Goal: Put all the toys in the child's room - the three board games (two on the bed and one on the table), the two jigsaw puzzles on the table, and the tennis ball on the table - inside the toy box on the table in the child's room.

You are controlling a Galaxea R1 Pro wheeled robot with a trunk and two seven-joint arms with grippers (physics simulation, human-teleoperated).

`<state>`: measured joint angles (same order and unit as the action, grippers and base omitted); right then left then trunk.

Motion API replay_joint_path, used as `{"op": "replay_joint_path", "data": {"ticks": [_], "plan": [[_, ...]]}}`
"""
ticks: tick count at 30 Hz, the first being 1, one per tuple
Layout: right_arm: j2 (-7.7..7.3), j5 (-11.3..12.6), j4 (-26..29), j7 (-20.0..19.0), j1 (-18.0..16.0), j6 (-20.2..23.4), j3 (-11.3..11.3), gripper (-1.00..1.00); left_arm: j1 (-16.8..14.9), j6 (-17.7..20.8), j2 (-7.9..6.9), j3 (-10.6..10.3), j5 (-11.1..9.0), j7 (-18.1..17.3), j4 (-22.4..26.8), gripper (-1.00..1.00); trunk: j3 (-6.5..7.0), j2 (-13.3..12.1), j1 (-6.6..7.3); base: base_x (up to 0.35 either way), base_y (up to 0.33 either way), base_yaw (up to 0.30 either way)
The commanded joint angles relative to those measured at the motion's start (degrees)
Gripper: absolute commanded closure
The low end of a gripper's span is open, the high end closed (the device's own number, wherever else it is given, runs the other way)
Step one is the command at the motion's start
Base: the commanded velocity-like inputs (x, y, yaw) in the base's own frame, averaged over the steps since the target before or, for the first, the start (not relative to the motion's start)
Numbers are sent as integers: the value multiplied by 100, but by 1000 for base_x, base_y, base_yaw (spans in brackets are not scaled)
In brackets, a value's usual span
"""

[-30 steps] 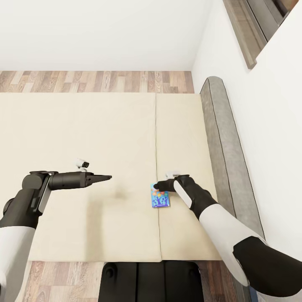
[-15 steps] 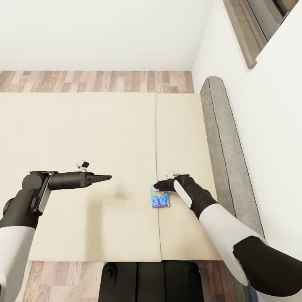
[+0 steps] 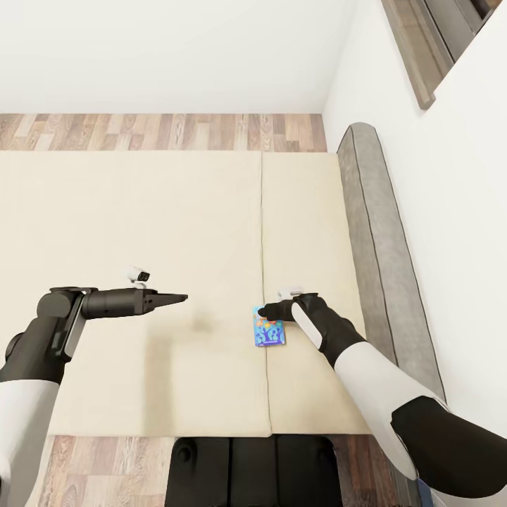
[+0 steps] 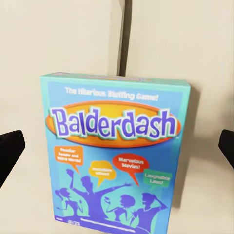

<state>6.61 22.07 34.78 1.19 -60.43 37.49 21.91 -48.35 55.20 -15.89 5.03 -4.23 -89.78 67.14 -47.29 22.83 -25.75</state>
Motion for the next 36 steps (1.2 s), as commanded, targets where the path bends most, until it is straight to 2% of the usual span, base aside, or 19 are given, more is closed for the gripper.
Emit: {"op": "replay_joint_path", "data": {"ticks": [1,36], "plan": [[-2,16,4,13,-3,22,15,-100,-1,61,-2,-2,2,-22,1,-100,-16,9,-3,0,0,0],[-2,15,11,4,-2,-119,15,-100,-3,61,-2,-2,2,-22,1,-100,-319,9,-3,0,0,0]]}}
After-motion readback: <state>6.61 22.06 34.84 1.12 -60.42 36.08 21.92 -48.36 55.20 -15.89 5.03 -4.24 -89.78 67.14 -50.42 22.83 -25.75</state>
